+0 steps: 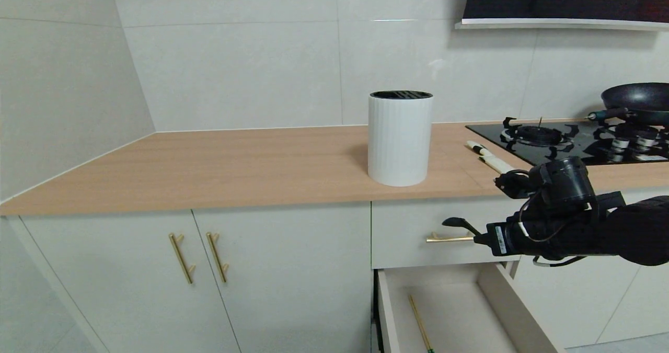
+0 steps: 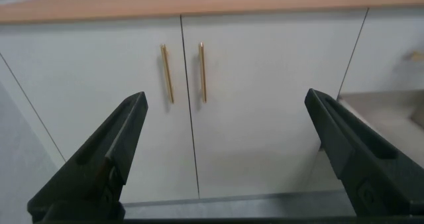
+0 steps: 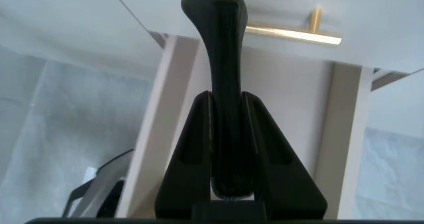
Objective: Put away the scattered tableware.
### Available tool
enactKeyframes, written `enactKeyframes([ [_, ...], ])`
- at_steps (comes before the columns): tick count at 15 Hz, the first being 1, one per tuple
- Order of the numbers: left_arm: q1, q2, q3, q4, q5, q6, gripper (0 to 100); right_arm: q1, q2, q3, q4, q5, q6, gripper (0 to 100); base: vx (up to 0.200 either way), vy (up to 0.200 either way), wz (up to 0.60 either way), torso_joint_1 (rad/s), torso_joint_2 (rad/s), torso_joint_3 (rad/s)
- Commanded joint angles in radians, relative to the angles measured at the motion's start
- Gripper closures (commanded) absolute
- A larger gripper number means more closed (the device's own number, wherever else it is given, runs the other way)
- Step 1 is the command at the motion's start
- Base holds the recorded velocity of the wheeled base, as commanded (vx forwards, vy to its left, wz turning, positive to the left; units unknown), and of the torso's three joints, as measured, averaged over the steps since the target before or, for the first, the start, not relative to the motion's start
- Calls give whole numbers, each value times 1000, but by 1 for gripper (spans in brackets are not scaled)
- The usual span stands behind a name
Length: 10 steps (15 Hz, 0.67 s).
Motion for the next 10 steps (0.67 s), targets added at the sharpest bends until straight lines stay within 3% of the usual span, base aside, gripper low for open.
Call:
enactKeyframes([
  [1, 1, 0, 0, -1, 0, 0, 0, 0, 19, -1, 0, 1, 1, 100, 0, 0, 0, -173, 481, 290],
  [10, -1, 0, 0, -1, 0, 0, 0, -1, 98, 0, -46, -1, -1, 100, 0, 0, 0, -137, 447, 298],
])
